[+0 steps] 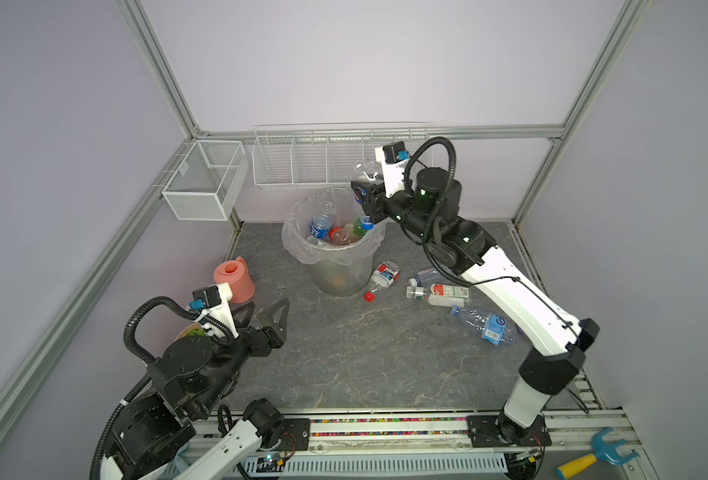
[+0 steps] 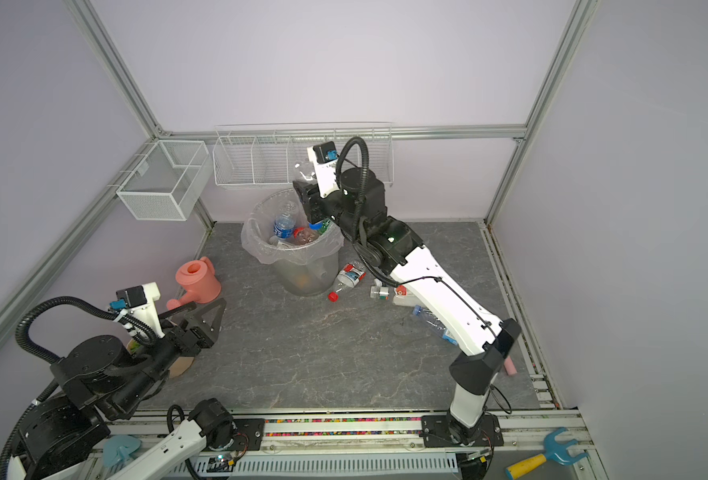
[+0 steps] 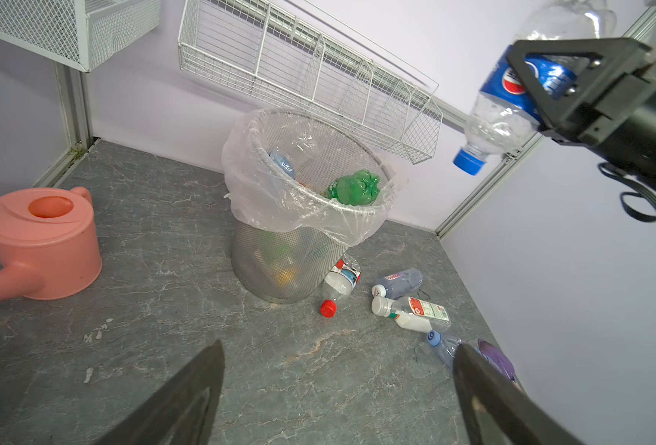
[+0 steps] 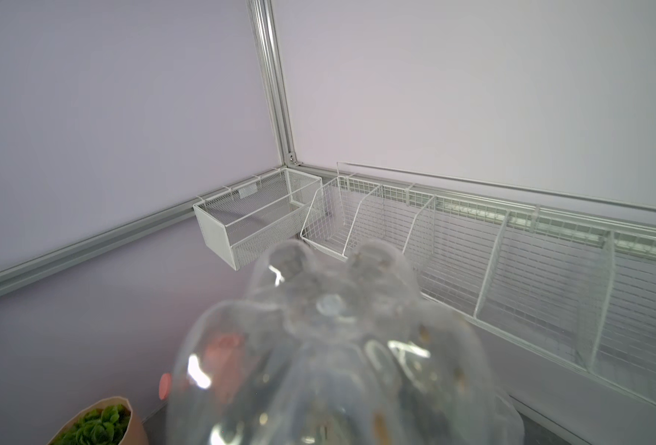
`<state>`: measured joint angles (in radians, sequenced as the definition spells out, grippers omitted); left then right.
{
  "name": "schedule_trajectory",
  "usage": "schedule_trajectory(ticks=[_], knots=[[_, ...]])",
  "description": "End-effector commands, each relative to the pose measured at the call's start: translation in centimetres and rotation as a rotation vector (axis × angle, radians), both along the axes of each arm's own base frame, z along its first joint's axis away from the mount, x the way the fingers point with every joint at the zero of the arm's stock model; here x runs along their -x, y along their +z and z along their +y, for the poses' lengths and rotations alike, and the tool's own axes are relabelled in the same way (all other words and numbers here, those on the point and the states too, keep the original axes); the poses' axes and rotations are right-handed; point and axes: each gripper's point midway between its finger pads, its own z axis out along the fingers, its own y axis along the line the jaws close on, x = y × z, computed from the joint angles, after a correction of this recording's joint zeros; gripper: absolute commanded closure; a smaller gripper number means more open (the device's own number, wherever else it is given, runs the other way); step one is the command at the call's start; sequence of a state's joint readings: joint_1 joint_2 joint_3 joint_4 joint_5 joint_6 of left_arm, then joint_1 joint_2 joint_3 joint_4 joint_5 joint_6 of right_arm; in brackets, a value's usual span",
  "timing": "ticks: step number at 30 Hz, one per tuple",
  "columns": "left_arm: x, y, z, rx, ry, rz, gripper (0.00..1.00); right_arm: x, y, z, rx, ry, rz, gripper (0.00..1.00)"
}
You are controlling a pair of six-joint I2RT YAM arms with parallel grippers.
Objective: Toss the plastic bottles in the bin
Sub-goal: 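Lift the Pepsi bottle with the right gripper over the bin, then open the right gripper to drop the Pepsi bottle into the bin, withdraw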
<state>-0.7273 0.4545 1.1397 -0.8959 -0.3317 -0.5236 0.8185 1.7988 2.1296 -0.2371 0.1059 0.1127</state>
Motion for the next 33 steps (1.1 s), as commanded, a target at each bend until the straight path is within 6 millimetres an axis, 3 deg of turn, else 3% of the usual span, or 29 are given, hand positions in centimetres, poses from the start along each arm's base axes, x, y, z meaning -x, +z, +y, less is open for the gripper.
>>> schedule_trajectory(ticks=[1,6,10,14,16,17,20,25,33], knots=[[0.3,-0.4,0.2,0.015,0.001,0.012,0.08,-1.2,1.6,2.7,-0.075,0.051,-0.040,0.61],[0.6,-0.4,0.4,0.035,0.001,0.011,0.08,-4.4,-0.8,7.0,-0.053,0.087,-0.019,0.59],[0.9,-0.5,0.7,0.039,0.003,0.013,0.08,-5.8,-2.6,8.1,-0.050,0.072,-0.019,0.53],[1.2,-0.5,1.1,0.037,0.010,0.011,0.08,-6.4,-3.9,7.9,-0.007,0.038,-0.004,0.28],[1.3,-0.6,1.3,0.031,0.013,0.013,0.08,-6.4,-4.6,7.8,0.018,0.047,0.014,0.03],[1.3,-0.6,1.3,0.031,0.015,0.012,0.08,-6.1,-4.6,7.8,0.026,0.059,0.018,0.02],[1.3,-0.5,1.5,0.030,0.020,0.008,0.08,-3.9,-2.3,7.5,0.038,0.099,-0.032,0.06],[0.8,-0.3,1.0,0.024,0.015,0.005,0.08,-0.7,2.4,5.3,0.026,0.092,-0.119,0.07],[-1.1,-0.4,-2.8,-0.048,-0.085,0.065,0.09,3.7,4.7,0.1,0.033,0.068,-0.131,0.07]])
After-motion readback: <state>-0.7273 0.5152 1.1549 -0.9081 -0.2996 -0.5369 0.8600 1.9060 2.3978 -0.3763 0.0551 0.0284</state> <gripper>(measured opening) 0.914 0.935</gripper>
